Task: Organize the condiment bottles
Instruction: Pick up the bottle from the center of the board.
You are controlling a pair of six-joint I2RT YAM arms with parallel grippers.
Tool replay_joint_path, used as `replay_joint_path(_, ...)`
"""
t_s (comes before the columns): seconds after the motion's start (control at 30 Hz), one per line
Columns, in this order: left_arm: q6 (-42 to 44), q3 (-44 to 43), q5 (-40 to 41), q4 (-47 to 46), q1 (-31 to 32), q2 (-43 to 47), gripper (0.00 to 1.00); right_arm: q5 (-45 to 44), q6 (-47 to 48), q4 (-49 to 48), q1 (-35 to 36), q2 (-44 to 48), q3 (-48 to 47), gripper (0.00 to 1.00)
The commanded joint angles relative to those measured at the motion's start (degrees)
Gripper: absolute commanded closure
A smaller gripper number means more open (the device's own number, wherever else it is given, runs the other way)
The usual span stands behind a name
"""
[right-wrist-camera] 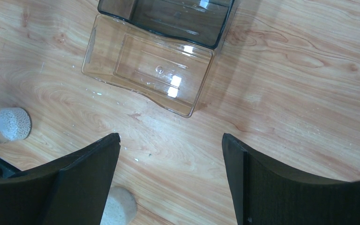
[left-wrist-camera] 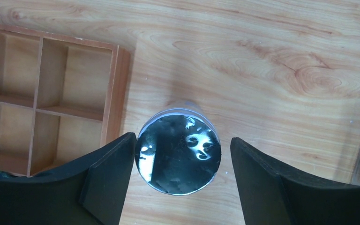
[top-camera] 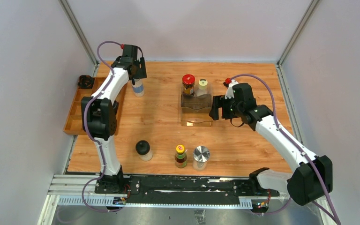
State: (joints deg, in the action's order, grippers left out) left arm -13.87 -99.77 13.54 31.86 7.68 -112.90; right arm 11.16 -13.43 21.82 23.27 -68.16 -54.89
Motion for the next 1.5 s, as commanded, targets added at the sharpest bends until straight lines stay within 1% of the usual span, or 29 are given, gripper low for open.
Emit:
replay_joint_path(0.0, 0.1, -0.8, 0.4, 0.1, -0.2, 0.1, 0.23, 0.7, 0.7, -0.5, 0.5, -0.2, 1.1, 0.15)
replay_joint_path(0.23, -0.6, -0.3, -2.4, 1.3, -0.2, 1.2, 0.35, 1.1, 0.5, -0.8, 0.6, -0.2, 1.4, 0.15)
replay_joint_path(0.5, -0.8, 1.3, -6.2, 2.7, -0.2, 4.1, 0.39, 1.7, 0.0, -1.1, 0.5, 0.4, 2.5, 0.16)
replay_joint_path(0.77, 0.1, 1.9, -10.8, 5.7, 0.0, 8.6, 0.38, 1.8, -0.8, -1.1, 0.6, 2.1, 3.2, 0.16)
replay_joint_path(0.93, 1.1, 1.4, -11.8, 8.1, 0.8, 11.8, 0.38, 1.9, -1.1, -0.8, 0.6, 3.3, 3.4, 0.16)
replay_joint_path(1.23, 2.9, -4.7, -11.4, 14.3, 5.5, 14.7, 0.37, 1.1, -1.3, 1.3, 0.5, 6.8, 3.1, 0.16)
replay_joint_path(1.47, 3.3, -9.0, -10.4, 17.1, 9.5, 16.1, 0.35, 0.4, -1.2, 4.1, 0.6, 10.0, 2.3, 0.16)
